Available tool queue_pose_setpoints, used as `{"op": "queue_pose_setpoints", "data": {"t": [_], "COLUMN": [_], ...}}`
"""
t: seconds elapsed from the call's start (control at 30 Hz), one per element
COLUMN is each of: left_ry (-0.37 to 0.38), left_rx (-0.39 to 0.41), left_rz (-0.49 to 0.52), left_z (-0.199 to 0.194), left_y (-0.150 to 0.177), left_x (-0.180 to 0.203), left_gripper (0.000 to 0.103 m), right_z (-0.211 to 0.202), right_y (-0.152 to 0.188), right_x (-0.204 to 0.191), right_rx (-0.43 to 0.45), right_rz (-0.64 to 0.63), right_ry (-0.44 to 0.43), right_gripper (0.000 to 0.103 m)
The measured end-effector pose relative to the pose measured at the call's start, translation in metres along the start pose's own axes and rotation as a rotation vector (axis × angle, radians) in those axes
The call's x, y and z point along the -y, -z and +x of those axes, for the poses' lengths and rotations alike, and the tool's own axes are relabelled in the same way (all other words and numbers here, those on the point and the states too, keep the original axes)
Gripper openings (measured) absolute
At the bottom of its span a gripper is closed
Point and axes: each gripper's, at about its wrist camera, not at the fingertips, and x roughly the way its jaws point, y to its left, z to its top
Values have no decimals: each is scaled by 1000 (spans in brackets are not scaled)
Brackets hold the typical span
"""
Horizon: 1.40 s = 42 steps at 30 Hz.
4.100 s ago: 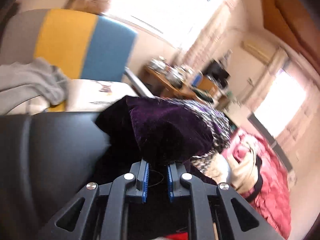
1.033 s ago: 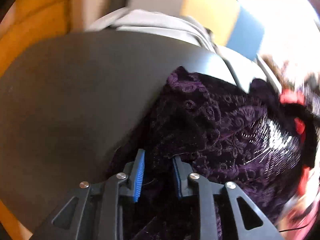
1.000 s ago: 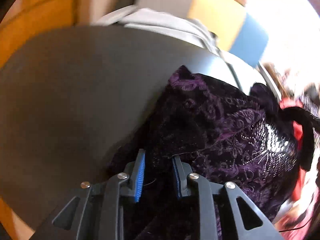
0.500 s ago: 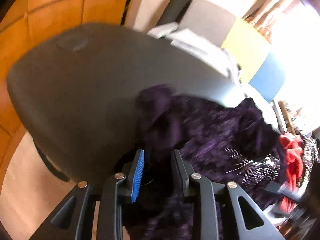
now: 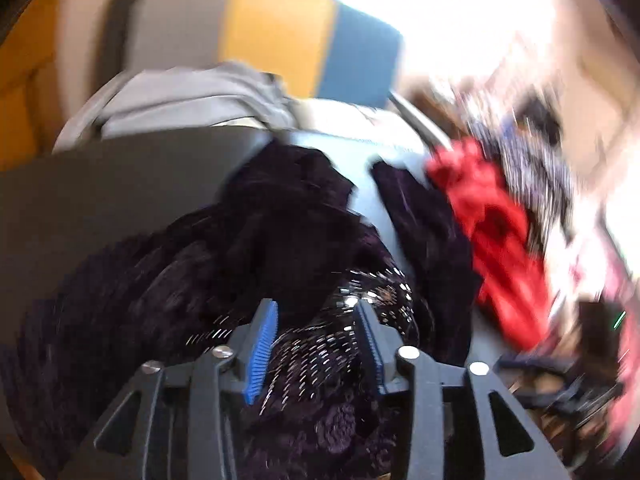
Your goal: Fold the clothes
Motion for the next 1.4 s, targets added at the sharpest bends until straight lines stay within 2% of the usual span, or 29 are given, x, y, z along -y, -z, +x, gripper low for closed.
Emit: {"op": "queue_pose_setpoints", "data": {"t": [0.1, 0.17, 0.2, 0.27, 0.33, 0.43, 0.5, 0.57, 0.63, 0.7, 0.8, 0.87, 0.93, 0.97, 1.0, 1.07, 1.17, 1.3, 1.4], "left_ry": [-107, -123, -119, -100, -92, -182, -196, -197, -195, -194, -198, -201, -221, -243, -263, -268, -264, -242, -223], "left_rx": [-34, -52, -54, -27, 16, 44, 41, 10, -27, -46, -33, -25, -18, -17, -16, -10, 0, 5, -20], "left_rz": [171, 170, 135, 4, -166, -350, -422, -448, -464, -477, -480, -482, -470, -452, -434, -459, -515, -584, -586], "left_z": [30, 46, 51, 49, 44, 37, 31, 31, 33, 35, 35, 36, 38, 40, 42, 41, 39, 37, 37], "left_y": [-8, -11, -14, -22, -30, -32, -21, -3, 18, 32, 45, 54, 60, 59, 58, 60, 63, 69, 66], "left_x": [23, 17, 7, -26, -72, -140, -169, -180, -188, -187, -176, -169, -160, -154, -148, -145, -144, -142, -136], "left_gripper": [49, 47, 42, 19, 16, 12, 12, 18, 19, 20, 20, 25, 26, 26, 26, 26, 26, 27, 27], "right_z": [2, 2, -1, 1, 3, 6, -9, -26, -42, -58, -62, -50, -38, -33, -30, -32, -40, -51, -58], "right_y": [-6, -12, -14, -20, -27, -40, -56, -73, -91, -108, -144, -167, -181, -183, -184, -180, -177, -183, -189], "right_x": [2, -3, -6, -12, -18, -14, 2, 18, 34, 51, 73, 97, 118, 129, 139, 152, 164, 182, 194], "right_rx": [16, 39, 51, 63, 60, 73, 142, 213, 285, 356, 420, 396, 355, 341, 330, 336, 339, 328, 316], "right_rz": [-6, -42, -67, -117, -167, -196, -152, -103, -55, -6, 71, 124, 146, 145, 146, 110, 55, 68, 85], "right_ry": [43, 64, 74, 76, 74, 143, 165, 183, 200, 217, 191, 190, 277, 337, 402, 471, 473, 504, 535], "right_gripper": [103, 103, 103, 103, 103, 103, 103, 103, 103, 103, 103, 103, 103, 96, 77, 60, 60, 60, 60]}}
